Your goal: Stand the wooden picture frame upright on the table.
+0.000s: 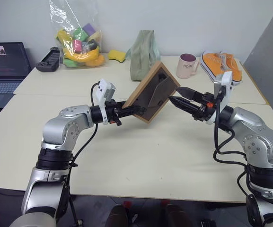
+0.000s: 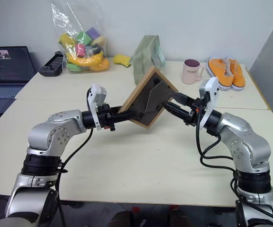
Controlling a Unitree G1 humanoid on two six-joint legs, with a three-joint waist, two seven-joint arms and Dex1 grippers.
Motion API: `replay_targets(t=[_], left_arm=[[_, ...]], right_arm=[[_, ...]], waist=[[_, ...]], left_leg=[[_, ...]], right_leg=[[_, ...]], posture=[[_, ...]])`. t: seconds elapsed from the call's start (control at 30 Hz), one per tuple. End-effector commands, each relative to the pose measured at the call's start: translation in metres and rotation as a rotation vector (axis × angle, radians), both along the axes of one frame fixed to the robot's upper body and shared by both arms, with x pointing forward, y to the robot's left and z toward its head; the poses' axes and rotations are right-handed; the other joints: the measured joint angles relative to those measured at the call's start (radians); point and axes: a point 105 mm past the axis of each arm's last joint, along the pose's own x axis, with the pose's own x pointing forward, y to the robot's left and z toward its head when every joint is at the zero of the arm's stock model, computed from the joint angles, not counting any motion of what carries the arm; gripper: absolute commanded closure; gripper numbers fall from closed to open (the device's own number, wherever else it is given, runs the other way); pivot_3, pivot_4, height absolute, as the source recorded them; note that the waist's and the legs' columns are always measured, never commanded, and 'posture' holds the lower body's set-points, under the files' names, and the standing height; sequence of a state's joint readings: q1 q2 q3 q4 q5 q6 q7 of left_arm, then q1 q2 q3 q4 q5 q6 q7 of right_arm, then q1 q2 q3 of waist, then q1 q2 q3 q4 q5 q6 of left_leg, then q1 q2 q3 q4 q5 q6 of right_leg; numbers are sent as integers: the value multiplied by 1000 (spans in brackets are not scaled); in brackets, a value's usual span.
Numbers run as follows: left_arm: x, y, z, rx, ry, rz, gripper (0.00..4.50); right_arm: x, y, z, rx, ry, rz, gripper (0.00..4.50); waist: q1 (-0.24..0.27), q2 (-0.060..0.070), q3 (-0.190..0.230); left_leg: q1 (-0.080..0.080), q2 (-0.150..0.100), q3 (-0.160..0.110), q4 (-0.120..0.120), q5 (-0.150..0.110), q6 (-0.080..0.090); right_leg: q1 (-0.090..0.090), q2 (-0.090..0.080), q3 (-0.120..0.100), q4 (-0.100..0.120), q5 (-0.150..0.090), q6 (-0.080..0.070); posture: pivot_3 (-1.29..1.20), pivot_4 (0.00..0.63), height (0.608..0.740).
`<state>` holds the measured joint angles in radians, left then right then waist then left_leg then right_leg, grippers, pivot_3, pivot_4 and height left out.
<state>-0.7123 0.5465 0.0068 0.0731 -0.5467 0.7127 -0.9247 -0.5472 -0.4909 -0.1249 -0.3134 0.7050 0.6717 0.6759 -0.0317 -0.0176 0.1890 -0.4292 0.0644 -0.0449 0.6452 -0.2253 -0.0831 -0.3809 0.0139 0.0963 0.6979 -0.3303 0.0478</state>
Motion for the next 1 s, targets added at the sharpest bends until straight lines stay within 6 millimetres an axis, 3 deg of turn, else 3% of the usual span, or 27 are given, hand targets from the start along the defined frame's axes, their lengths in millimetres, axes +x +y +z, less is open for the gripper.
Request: replay_targets(t=[0.03,0.3,0.43,0.77,1.0], left_arm=[[-7,-4,25,-35,-84,-39,3161],[-28,-19,23,-38,-63,-128,3161],[-19,-12,23,-43,-58,-76,3161],[1,-5,25,-58,-60,-7,3161],[-12,-17,34,-99,-18,-92,3161]], right_arm=[[-3,-4,6,12,-34,-14,2004],[14,1,-6,-49,-39,-11,2004],[5,11,4,-16,-60,24,2004],[-9,9,-1,-15,-44,1,2004],[16,-10,-25,-223,-72,-136,2004]], waist=[[0,0,0],[-1,0,0],[-1,0,0],[2,0,0],[0,0,0]], left_leg=[[0,0,0,0,0,0],[0,0,0,0,0,0],[0,0,0,0,0,0],[0,0,-1,1,1,0],[0,0,-1,1,1,0]], right_leg=[[0,0,0,0,0,0],[0,0,0,0,0,0],[0,0,0,1,0,0],[0,0,0,1,0,0],[0,0,0,1,0,0]], posture=[[0,150,740],[0,150,740],[0,150,740],[0,150,740],[0,150,740]])
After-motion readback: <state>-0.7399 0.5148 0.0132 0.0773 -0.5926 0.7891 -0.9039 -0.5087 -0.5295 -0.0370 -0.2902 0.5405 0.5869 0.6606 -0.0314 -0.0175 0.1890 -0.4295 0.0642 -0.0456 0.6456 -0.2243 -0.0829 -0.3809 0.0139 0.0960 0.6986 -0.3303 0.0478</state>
